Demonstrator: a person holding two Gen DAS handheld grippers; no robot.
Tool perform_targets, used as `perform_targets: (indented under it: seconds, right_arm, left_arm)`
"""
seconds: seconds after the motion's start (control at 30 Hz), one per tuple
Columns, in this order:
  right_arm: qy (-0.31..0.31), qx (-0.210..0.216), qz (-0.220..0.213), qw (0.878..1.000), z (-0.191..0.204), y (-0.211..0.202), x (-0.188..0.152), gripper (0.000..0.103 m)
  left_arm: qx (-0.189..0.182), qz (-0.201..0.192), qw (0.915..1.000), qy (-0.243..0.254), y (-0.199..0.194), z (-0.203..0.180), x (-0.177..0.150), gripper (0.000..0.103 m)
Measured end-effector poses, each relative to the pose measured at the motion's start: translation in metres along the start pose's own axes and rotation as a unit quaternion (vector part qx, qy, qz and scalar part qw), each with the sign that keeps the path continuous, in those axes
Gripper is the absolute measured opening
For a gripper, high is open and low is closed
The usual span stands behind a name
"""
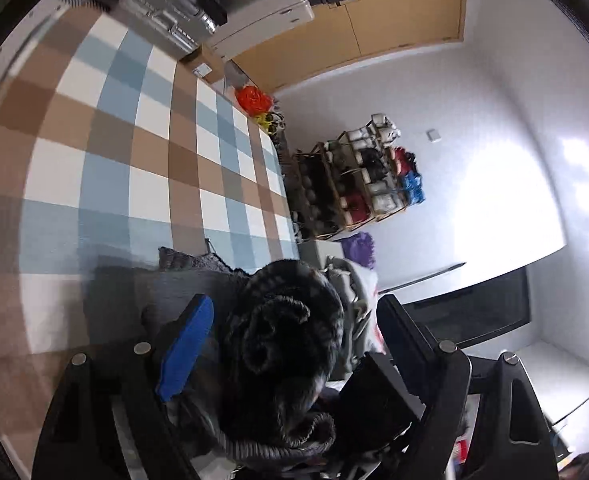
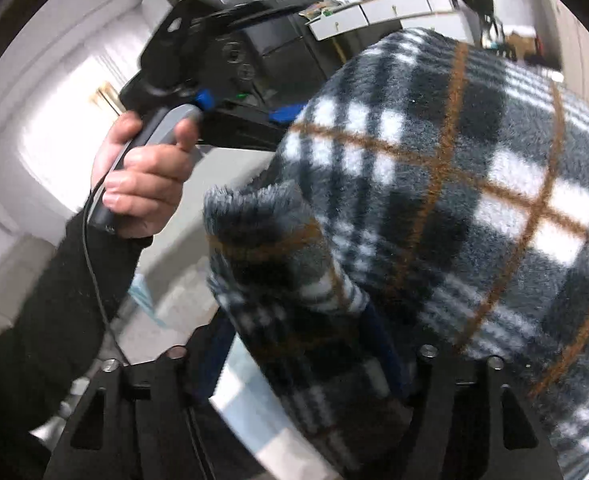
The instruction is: Fold large clothes
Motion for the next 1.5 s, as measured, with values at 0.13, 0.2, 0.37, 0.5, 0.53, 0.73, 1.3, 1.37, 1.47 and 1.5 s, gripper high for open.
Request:
perform_targets:
  seconds: [0.13, 0.2, 0.37, 0.5, 0.53, 0.73, 1.3, 1.37, 1.47, 1.5]
  right_arm:
    - [-0.017, 0.006, 0.006, 1.000, 0.011, 0.001, -0.001, 0.095]
    - [-0.021, 0.002, 0.011, 1.000, 0.016, 0.001, -0.003, 0.098]
    - [0.020, 0.058, 0.011, 0.998, 0.009, -0.010, 0.002, 0.100]
    - [0.047, 0.103, 0.005, 0.994, -0.002, -0.021, -0.001, 0.102]
    - [0.057, 0.115, 0.003, 0.992, -0.005, -0.024, -0.003, 0.102]
    - [0.105, 0.192, -0.005, 0.976, -0.017, -0.046, -0.006, 0.101]
    - [0.287, 0.318, -0.069, 0.901, -0.121, -0.116, -0.017, 0.103]
    - [0.273, 0.291, -0.043, 0.916, -0.123, -0.092, -0.010, 0.103]
    - [0.252, 0.255, -0.025, 0.933, -0.112, -0.076, -0.007, 0.103]
    - [0.253, 0.250, -0.024, 0.934, -0.113, -0.069, -0.007, 0.103]
  left_arm:
    - [0.026, 0.025, 0.9984, 0.043, 0.008, -0.040, -0.019, 0.080]
    - [0.034, 0.040, 0.9965, 0.065, 0.012, -0.059, -0.026, 0.080]
    - [0.090, 0.095, 0.9882, 0.080, 0.062, -0.069, -0.033, 0.080]
    - [0.125, 0.108, 0.9852, 0.043, 0.075, -0.047, -0.025, 0.080]
    - [0.133, 0.108, 0.9847, 0.031, 0.076, -0.041, -0.023, 0.080]
    - [0.201, 0.093, 0.9751, 0.016, 0.078, -0.024, -0.021, 0.020]
    - [0.218, 0.079, 0.9712, 0.055, 0.035, -0.021, -0.040, 0.013]
    - [0.212, 0.085, 0.9725, 0.049, 0.031, -0.020, -0.046, 0.013]
    - [0.189, 0.084, 0.9771, 0.051, 0.022, -0.033, -0.063, 0.018]
    - [0.182, 0.088, 0.9781, 0.049, 0.022, -0.036, -0.068, 0.040]
Point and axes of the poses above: each gripper's, at about its wrist camera, not at the fingertips, and y roughly the way its jaws point, z to its left, x to its top, the point moved 4 cm from there along y, roughly the way its jaws point, and after that the axes turned 1 degree about -y, right-handed, at the moved point
